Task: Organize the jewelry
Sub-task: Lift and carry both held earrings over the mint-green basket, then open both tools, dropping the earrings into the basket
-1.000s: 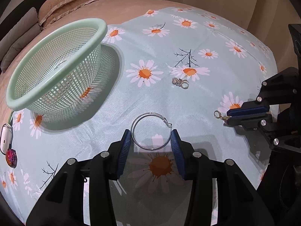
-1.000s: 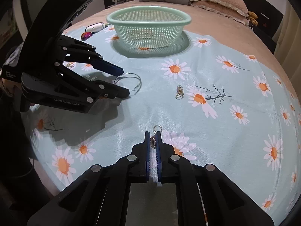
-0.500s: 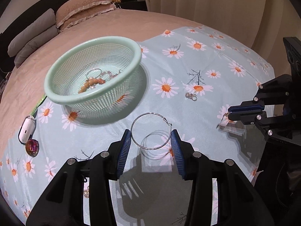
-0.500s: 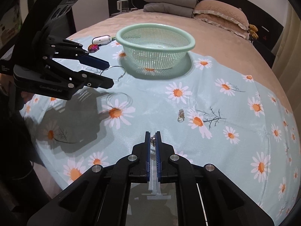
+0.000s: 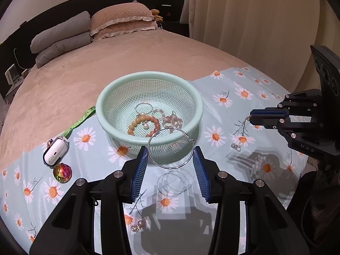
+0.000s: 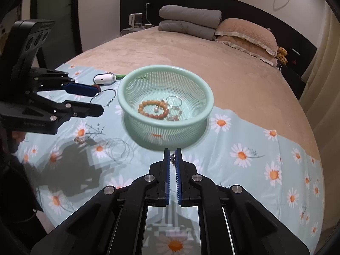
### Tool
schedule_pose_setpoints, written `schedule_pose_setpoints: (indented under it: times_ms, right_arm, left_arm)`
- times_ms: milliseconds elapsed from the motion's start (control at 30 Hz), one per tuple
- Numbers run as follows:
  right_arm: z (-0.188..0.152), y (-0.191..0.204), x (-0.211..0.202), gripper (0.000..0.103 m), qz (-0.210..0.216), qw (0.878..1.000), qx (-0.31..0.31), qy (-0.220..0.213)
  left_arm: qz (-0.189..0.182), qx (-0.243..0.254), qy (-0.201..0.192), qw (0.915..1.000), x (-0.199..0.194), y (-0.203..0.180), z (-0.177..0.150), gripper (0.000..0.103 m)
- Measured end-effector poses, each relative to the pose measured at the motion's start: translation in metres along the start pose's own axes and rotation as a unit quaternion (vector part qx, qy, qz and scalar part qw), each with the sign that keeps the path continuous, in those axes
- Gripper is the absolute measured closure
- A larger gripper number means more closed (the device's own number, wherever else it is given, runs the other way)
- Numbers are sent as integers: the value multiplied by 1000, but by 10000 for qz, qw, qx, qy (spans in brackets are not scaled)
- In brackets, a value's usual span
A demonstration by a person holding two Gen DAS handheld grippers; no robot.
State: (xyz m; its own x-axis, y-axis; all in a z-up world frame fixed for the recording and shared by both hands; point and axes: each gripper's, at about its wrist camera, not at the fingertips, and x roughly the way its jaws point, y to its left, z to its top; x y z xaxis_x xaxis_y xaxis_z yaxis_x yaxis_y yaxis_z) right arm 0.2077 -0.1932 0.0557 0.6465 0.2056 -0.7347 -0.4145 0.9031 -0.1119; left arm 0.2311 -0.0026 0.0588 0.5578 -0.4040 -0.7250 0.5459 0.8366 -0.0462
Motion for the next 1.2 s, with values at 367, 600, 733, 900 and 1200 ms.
schedule_pose_setpoints:
  times_ms: [367, 600, 733, 900, 1200]
  right_arm:
    - [62, -2, 59, 98, 284, 9989, -257, 287]
    - [73, -8, 89, 98, 272, 9982, -334, 419]
    - [71, -11, 94, 98, 220, 9980, -379, 448]
    - [72, -15, 92, 73, 58, 9989, -394, 260]
    - [76, -40, 68, 18, -297, 9990, 194, -287]
  left_arm:
    - [-75, -165, 216, 9996, 35, 33, 25, 58]
    - [-142, -158, 313, 9993, 62, 46, 37, 58]
    - [-165, -15, 300, 9994, 69, 37, 40, 58]
    - [170, 128, 249, 9995, 69, 31, 41, 33]
    - [638, -294, -160, 9974, 41, 56, 41, 6]
